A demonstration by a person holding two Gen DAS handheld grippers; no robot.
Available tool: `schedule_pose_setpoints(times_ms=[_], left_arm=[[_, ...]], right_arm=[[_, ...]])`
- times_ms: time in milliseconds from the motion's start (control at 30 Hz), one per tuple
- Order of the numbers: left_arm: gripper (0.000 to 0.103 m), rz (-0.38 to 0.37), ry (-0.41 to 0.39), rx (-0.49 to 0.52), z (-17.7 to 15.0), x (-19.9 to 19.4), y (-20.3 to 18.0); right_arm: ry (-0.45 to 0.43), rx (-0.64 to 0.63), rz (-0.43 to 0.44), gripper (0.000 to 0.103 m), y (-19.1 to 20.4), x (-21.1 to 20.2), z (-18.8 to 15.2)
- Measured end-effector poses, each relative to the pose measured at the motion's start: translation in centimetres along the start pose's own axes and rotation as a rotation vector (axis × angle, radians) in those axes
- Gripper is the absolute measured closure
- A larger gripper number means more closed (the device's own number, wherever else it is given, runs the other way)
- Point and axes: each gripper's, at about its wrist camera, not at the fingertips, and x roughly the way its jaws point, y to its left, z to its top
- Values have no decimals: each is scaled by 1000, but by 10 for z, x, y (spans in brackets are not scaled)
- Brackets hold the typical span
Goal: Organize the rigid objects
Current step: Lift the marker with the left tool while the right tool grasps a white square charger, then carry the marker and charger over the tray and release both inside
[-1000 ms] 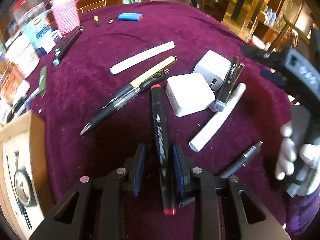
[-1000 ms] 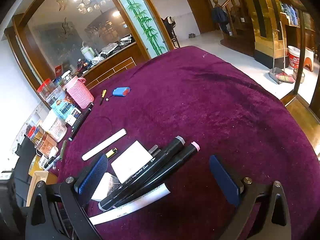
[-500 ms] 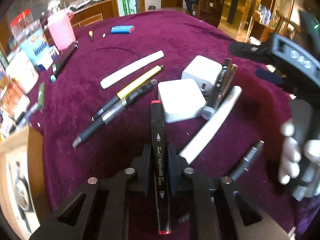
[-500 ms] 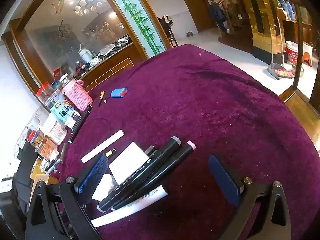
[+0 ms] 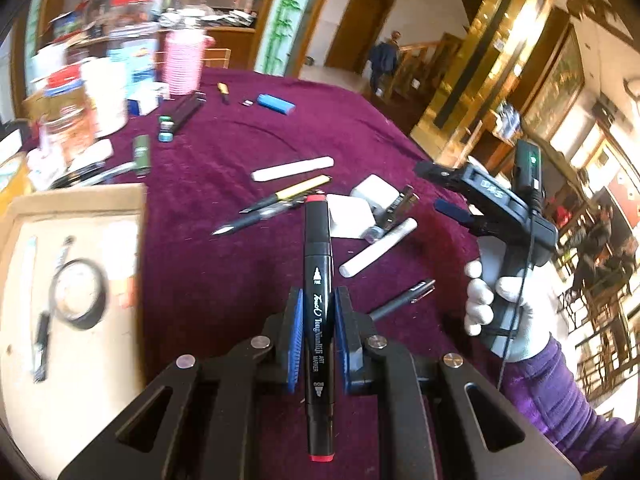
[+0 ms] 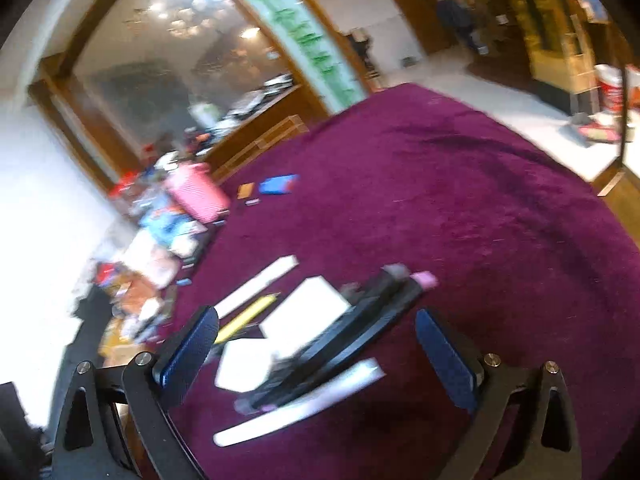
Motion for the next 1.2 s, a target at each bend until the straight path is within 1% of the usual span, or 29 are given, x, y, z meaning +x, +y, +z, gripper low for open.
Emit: schedule_pose_setpoints(times_ms=[67, 100, 133, 167, 200, 233, 267, 300, 333, 400, 433, 467, 500, 567, 600, 667, 700, 733, 767, 800, 833, 900, 967, 1033, 1067, 1133, 1200], left_arm=[[89, 13, -13, -18, -3, -11, 13], [89, 22, -23, -31, -5, -17, 22], [89, 28, -31, -44, -7, -22, 28], [89, 32, -41, -63, -9, -28, 37], [89, 37, -51, -82, -11, -33, 46], [89, 42, -60, -96, -13, -38, 53], [89, 52, -72, -115, -16, -45, 63], [89, 61, -80, -131, -19, -50, 71], [89, 68, -86, -143, -21, -53, 78], [89, 84, -93, -174, -26, -61, 95], [89, 88, -94, -186, -28, -63, 101], [89, 92, -98, -200, -30, -66, 109], [89, 95, -102, -212, -33, -70, 115], [89, 96, -111, -229, -39, -76, 125], [89, 93, -116, -236, -42, -79, 130], [89, 88, -122, -247, -45, -82, 136], [88, 82, -126, -253, -47, -82, 139], [88, 79, -128, -256, -49, -84, 139], [88, 77, -129, -260, -51, -85, 141], [89, 71, -134, -262, -51, -86, 142], [88, 60, -144, -263, -52, -88, 144], [88, 53, -156, -269, -54, -92, 147], [88, 58, -158, -274, -53, -94, 152], [88, 85, -156, -280, -53, -97, 157], [88, 98, -154, -286, -52, -99, 161], [88, 132, -144, -296, -50, -100, 171], [88, 191, -114, -301, -44, -100, 183]], right_arm=[[48, -17, 77, 2, 16, 5, -2], [89, -43, 100, 2, 28, 13, -4], [127, -65, 106, 2, 37, 20, -5], [175, -97, 93, 2, 49, 33, -6], [192, -115, 75, 2, 55, 39, -7], [216, -149, 36, 2, 64, 49, -8], [246, -197, -26, 3, 74, 62, -10], [255, -237, -73, 3, 82, 69, -11], [258, -264, -103, 3, 87, 73, -12], [301, -342, -187, 3, 104, 87, -15], [324, -387, -244, 4, 112, 93, -19], [335, -409, -269, 9, 115, 96, -22], [356, -427, -272, 12, 122, 97, -26], [402, -386, -241, 14, 120, 93, -29], [395, -386, -265, 14, 118, 90, -30], [391, -397, -358, 15, 112, 92, -32], [401, -383, -387, 16, 106, 96, -32], [407, -364, -402, 17, 100, 98, -33], [406, -352, -406, 27, 96, 101, -33], [406, -346, -412, 30, 93, 105, -34], [386, -350, -418, 30, 94, 105, -34], [360, -325, -380, 30, 97, 103, -37], [346, -293, -316, 30, 100, 93, -39], [326, -280, -268, 30, 108, 82, -40], [317, -263, -216, 30, 114, 72, -39], [313, -257, -142, 30, 133, 63, -41], [320, -283, -51, 29, 160, 56, -46]])
